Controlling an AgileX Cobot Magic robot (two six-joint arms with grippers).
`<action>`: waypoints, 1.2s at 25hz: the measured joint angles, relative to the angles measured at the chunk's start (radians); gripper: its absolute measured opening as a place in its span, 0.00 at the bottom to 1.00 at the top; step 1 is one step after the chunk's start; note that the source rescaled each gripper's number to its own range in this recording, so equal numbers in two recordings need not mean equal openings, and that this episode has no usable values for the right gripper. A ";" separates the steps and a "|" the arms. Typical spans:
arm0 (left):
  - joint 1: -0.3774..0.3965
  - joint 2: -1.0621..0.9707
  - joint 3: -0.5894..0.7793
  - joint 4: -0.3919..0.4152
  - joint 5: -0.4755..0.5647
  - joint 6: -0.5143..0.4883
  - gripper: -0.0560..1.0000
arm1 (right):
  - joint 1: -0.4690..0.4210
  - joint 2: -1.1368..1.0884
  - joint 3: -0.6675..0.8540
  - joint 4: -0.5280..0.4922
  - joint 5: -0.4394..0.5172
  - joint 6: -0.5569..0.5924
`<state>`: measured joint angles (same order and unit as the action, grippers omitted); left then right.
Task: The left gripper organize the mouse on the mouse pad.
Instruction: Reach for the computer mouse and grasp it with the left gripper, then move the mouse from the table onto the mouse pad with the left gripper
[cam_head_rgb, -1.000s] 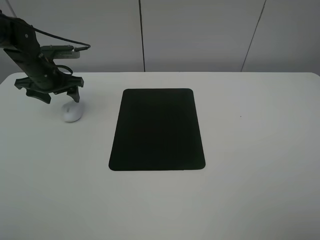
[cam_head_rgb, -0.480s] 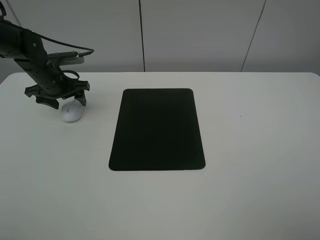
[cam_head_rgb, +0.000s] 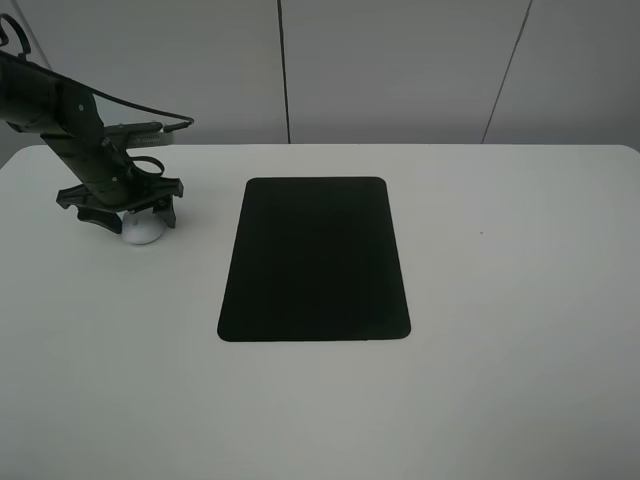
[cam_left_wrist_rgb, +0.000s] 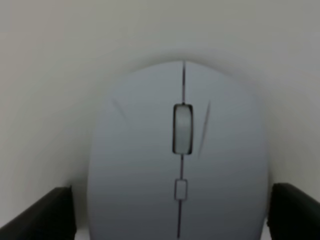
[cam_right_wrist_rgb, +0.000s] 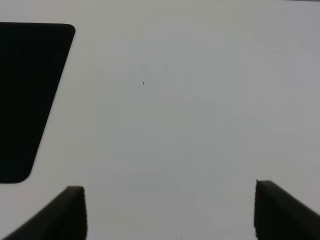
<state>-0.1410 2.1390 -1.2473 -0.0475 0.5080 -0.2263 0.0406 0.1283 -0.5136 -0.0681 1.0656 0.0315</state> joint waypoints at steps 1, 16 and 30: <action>0.000 0.000 0.000 0.000 0.000 0.000 1.00 | 0.000 0.000 0.000 0.000 0.000 0.000; 0.000 0.002 -0.001 0.017 -0.001 0.000 0.80 | 0.000 0.000 0.000 0.000 0.000 0.000; 0.000 0.003 -0.001 0.018 -0.029 -0.020 0.05 | 0.000 0.000 0.000 0.000 0.000 0.000</action>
<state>-0.1410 2.1421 -1.2481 -0.0291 0.4792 -0.2463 0.0406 0.1283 -0.5136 -0.0681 1.0656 0.0315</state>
